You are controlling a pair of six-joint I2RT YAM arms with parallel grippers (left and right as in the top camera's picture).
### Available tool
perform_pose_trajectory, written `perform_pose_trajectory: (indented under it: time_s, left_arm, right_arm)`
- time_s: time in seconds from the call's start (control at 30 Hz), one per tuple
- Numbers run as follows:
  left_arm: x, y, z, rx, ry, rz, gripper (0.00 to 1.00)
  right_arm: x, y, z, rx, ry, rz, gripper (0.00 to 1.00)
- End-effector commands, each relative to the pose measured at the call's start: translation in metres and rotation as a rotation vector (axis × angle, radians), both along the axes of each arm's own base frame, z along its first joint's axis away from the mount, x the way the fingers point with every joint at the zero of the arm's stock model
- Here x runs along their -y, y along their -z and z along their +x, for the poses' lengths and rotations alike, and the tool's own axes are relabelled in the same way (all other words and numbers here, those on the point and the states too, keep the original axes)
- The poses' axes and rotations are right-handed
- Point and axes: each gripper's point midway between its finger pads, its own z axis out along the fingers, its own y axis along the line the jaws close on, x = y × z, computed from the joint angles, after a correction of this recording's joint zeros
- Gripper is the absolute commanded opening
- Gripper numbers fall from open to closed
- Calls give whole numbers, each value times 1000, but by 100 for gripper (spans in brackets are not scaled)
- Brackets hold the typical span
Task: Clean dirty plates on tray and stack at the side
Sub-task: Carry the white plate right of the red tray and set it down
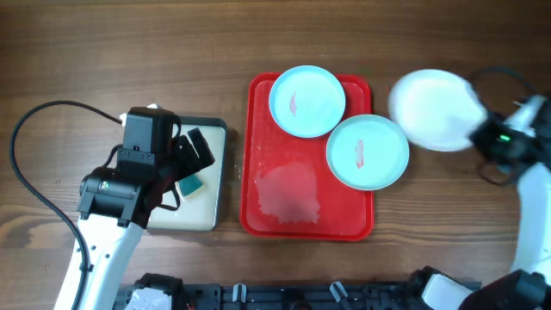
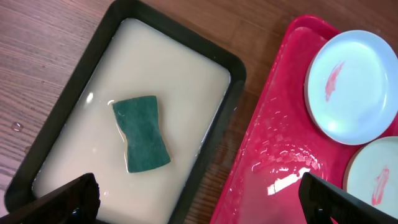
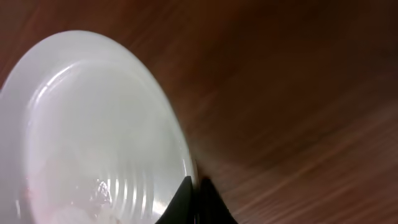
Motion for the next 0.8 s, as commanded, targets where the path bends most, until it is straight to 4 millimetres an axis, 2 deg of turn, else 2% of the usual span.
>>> perform_pose_trajectory:
  time_s: [0.0,0.07,0.23,0.27,0.3,0.33,0.4,0.5,0.57,0.63,0.67,0.77]
  left_arm:
    - [1,-8,3,21,8,-10,100]
    - [1,-8,3,21,8,-10,100]
    - [1,-8,3,21,8,-10,100]
    - [1,-8,3,21,8,-10,100]
    - [1,-8,3,21,8,-10,100]
    - [1,-8,3,21,8,-10,100]
    - [1,-8,3,21,8,-10,100]
    - [1,-8,3,21,8,-10,100]
    - [1,-8,3,21,8,-10,100]
    - [1,-8,3,21,8,-10,100]
    - [1,-8,3,21,8,-10,100]
    - [1,-8,3,21,8,-10,100]
  right_arm:
    - [56,25,-30,-94,223,12,4]
    - [70,52,-47,-194,274,5,4]
    - [57,98,-53,-326,247,99,5]
    - [54,106,-56,-349,248,115,13]
    - [50,112,-56,-356,245,142,37]
    - [48,111,-51,-333,216,153,45]
    - [36,97,-34,-235,124,198,50]
    - [6,48,-10,-41,-59,205,54]
    - [-25,11,-1,57,-209,134,55]
    - [-62,-13,1,92,-354,30,55]
    - [-79,-9,1,29,-412,-87,55]
    - [-100,19,6,-74,-463,-198,55]
